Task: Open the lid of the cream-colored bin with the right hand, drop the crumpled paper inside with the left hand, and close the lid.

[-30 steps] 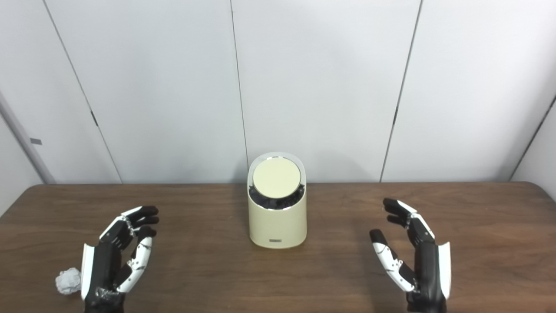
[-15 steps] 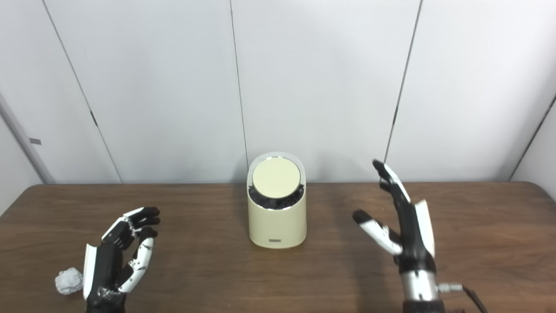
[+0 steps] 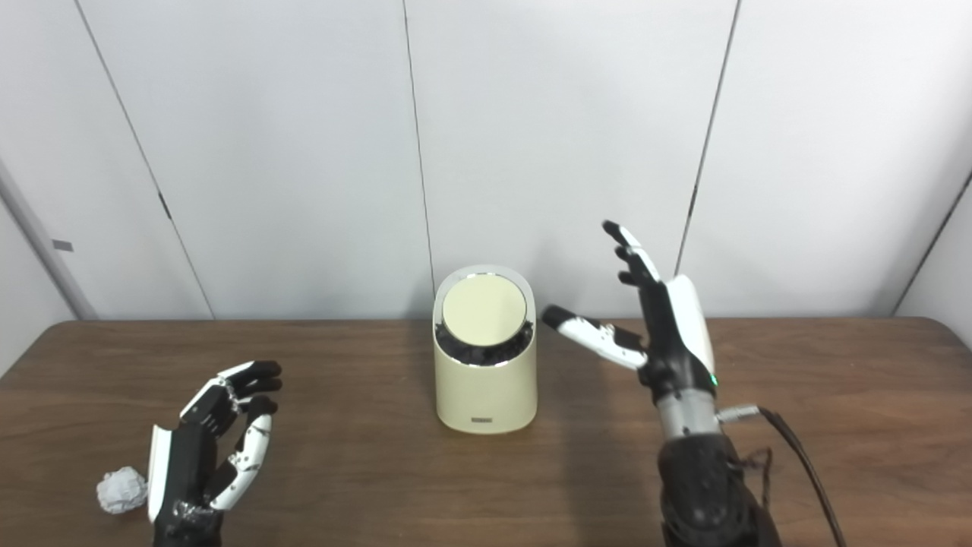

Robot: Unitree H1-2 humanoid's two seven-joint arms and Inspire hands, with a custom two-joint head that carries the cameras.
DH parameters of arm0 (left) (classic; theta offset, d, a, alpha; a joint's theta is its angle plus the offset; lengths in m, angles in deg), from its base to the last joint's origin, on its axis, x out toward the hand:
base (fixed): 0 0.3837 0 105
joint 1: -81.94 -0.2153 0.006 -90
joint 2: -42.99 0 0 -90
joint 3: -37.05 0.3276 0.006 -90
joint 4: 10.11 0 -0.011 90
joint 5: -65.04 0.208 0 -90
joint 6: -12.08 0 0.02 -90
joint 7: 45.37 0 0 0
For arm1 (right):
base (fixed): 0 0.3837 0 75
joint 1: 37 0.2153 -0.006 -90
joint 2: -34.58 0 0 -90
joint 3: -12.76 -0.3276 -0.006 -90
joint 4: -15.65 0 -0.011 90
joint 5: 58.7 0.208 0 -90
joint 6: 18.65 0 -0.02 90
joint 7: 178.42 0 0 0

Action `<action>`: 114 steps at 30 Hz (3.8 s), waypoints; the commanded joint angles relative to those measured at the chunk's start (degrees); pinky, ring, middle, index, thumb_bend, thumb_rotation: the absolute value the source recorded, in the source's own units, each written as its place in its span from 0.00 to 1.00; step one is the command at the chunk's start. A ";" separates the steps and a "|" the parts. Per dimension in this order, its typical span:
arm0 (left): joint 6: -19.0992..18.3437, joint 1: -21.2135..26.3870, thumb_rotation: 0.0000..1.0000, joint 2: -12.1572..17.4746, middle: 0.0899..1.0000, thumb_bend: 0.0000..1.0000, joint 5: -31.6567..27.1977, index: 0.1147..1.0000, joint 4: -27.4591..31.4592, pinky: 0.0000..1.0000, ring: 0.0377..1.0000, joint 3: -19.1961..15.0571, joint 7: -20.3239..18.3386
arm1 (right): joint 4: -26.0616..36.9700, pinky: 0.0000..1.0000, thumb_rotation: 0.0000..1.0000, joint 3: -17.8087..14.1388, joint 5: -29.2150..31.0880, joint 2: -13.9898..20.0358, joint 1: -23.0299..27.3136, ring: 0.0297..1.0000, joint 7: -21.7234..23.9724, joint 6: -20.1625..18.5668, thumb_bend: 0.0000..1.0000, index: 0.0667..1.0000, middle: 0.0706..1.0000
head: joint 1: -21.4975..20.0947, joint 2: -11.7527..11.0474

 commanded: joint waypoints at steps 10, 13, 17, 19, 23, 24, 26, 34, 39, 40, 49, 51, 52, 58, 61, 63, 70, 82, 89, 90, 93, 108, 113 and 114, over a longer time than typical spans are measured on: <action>1.56 1.87 0.33 0.10 0.68 0.19 0.35 0.65 0.85 0.57 0.67 0.61 0.31 | -4.45 0.78 0.59 1.39 -1.82 -3.24 7.25 0.89 -1.03 -4.75 0.93 0.92 0.94 | 0.28 -0.06; 1.53 1.86 0.33 0.01 0.69 0.19 0.48 0.65 0.89 0.57 0.67 0.68 0.46 | -6.99 0.76 0.59 2.38 -3.82 -3.45 8.61 0.89 -2.20 -5.46 0.94 0.92 0.93 | 0.38 -0.01; 1.42 2.01 0.32 -0.23 0.68 0.19 1.24 0.65 0.95 0.57 0.67 0.73 0.81 | -9.11 0.75 0.58 3.72 -5.83 -3.32 9.82 0.88 -2.69 -6.00 0.94 0.92 0.92 | 0.55 -0.13; 1.47 2.06 0.34 -0.33 0.68 0.19 1.75 0.65 0.89 0.57 0.67 0.76 1.02 | -9.83 0.74 0.57 4.83 -7.17 -3.09 10.26 0.89 -2.39 -6.66 0.94 0.91 0.92 | 0.71 -0.17; 1.56 2.10 0.36 -0.57 0.68 0.20 2.39 0.65 1.02 0.56 0.66 0.75 1.27 | -11.21 0.75 0.53 5.99 -8.43 -3.61 10.81 0.89 -2.40 -8.49 0.96 0.91 0.92 | 0.87 -0.14; 1.62 2.12 0.36 -0.66 0.68 0.20 2.44 0.64 1.07 0.56 0.66 0.75 1.32 | -11.60 0.74 0.52 6.13 -8.60 -3.78 10.91 0.88 -2.62 -8.69 0.97 0.90 0.92 | 0.88 -0.14; 1.48 2.11 0.36 -0.81 0.68 0.20 2.66 0.64 1.26 0.56 0.66 0.80 1.37 | -12.29 0.74 0.50 6.36 -8.87 -3.92 11.10 0.89 -2.93 -8.91 0.97 0.90 0.92 | 1.03 -0.10; 1.45 2.11 0.33 -0.99 0.68 0.19 2.52 0.64 1.73 0.56 0.66 0.82 1.29 | -15.29 0.77 0.43 7.09 -9.78 -3.86 11.43 0.90 -4.13 -9.28 1.00 0.90 0.93 | 1.30 -0.06; 1.63 2.05 0.33 -1.03 0.68 0.19 2.42 0.64 1.84 0.56 0.66 0.77 1.32 | -16.81 0.77 0.39 7.47 -9.73 -3.83 10.95 0.90 -5.26 -8.78 0.98 0.90 0.93 | 1.25 0.03; 1.62 2.03 0.32 -1.06 0.68 0.19 2.65 0.64 1.92 0.56 0.66 0.76 1.38 | -17.15 0.78 0.39 7.55 -9.64 -3.73 10.89 0.90 -5.57 -8.50 0.98 0.90 0.93 | 1.26 0.08; 1.49 1.93 0.33 -1.16 0.68 0.20 2.00 0.64 2.06 0.56 0.66 0.82 1.21 | -18.40 0.77 0.31 7.96 -9.41 -3.18 10.97 0.90 -6.92 -7.88 0.93 0.89 0.92 | 1.24 0.18; 1.50 1.88 0.33 -1.17 0.68 0.20 2.15 0.64 2.10 0.57 0.66 0.83 1.22 | -18.40 0.76 0.29 8.05 -9.52 -3.15 10.91 0.89 -7.05 -7.84 0.93 0.89 0.92 | 1.28 0.13; 1.44 1.88 0.33 -1.19 0.68 0.19 2.24 0.64 2.14 0.57 0.66 0.84 1.26 | -18.42 0.76 0.28 8.11 -9.57 -3.11 10.88 0.89 -7.07 -7.79 0.93 0.89 0.91 | 1.28 0.13; 1.41 1.79 0.32 -1.09 0.68 0.19 2.53 0.64 2.20 0.56 0.66 0.85 1.21 | -17.65 0.75 0.30 8.11 -9.29 -3.17 10.44 0.88 -6.81 -8.01 0.93 0.88 0.91 | 1.13 0.15; 1.44 1.87 0.34 -1.08 0.68 0.20 2.95 0.64 1.98 0.56 0.66 0.71 1.46 | -16.71 0.75 0.44 7.98 -8.84 -3.23 10.18 0.88 -6.17 -8.35 0.94 0.89 0.91 | 1.07 0.13; 1.60 1.91 0.34 -1.01 0.68 0.20 2.60 0.64 1.76 0.56 0.66 0.73 1.33 | -16.16 0.76 0.52 7.85 -8.52 -3.23 9.97 0.89 -5.89 -8.25 0.94 0.89 0.91 | 0.96 0.08; 1.35 1.93 0.34 -1.04 0.68 0.20 2.87 0.64 1.90 0.56 0.66 0.80 1.38 | -15.02 0.74 0.64 7.26 -7.30 -3.22 9.23 0.88 -5.29 -7.28 0.92 0.89 0.91 | 0.91 -0.18; 1.48 1.87 0.35 -1.02 0.68 0.19 2.41 0.64 1.85 0.57 0.67 0.87 1.17 | -13.43 0.74 0.88 7.34 -4.58 -2.02 7.66 0.87 -3.94 -4.45 0.89 0.90 0.91 | 0.96 -0.25; 1.44 1.77 0.35 -0.85 0.68 0.20 2.41 0.65 2.09 0.56 0.66 0.79 1.08 | -11.47 0.75 0.94 5.82 1.56 -1.34 4.76 0.87 -3.47 3.38 0.99 0.89 0.91 | 0.87 -0.06; 1.48 1.77 0.34 -0.82 0.68 0.20 2.29 0.64 2.06 0.56 0.66 0.80 1.03 | -11.09 0.76 0.94 5.56 2.31 -1.30 4.35 0.88 -3.47 4.38 0.99 0.89 0.92 | 0.89 -0.10; 1.31 1.74 0.34 -0.77 0.68 0.19 2.13 0.65 2.11 0.56 0.66 0.82 0.89 | -9.11 0.79 0.92 4.61 3.92 -1.25 2.92 0.90 -3.29 6.12 1.00 0.89 0.93 | 0.96 -0.07; 1.36 1.92 0.35 -0.22 0.68 0.19 1.76 0.65 2.33 0.56 0.66 0.74 0.68 | 0.24 0.86 0.78 -0.55 5.98 -0.78 -8.74 0.91 -6.14 15.02 0.91 0.90 0.92 | 0.78 -0.03; 1.36 1.88 0.34 -0.06 0.68 0.20 1.06 0.65 2.28 0.56 0.66 0.57 0.62 | -1.99 0.82 0.78 -2.32 7.28 0.28 -12.45 0.89 -8.75 24.89 0.72 0.87 0.89 | 0.55 -0.03; 1.40 1.86 0.34 0.01 0.68 0.20 0.67 0.65 2.30 0.56 0.66 0.60 0.46 | -2.90 0.82 0.77 -2.65 7.79 0.53 -13.00 0.88 -9.31 27.76 0.66 0.87 0.88 | 0.62 -0.06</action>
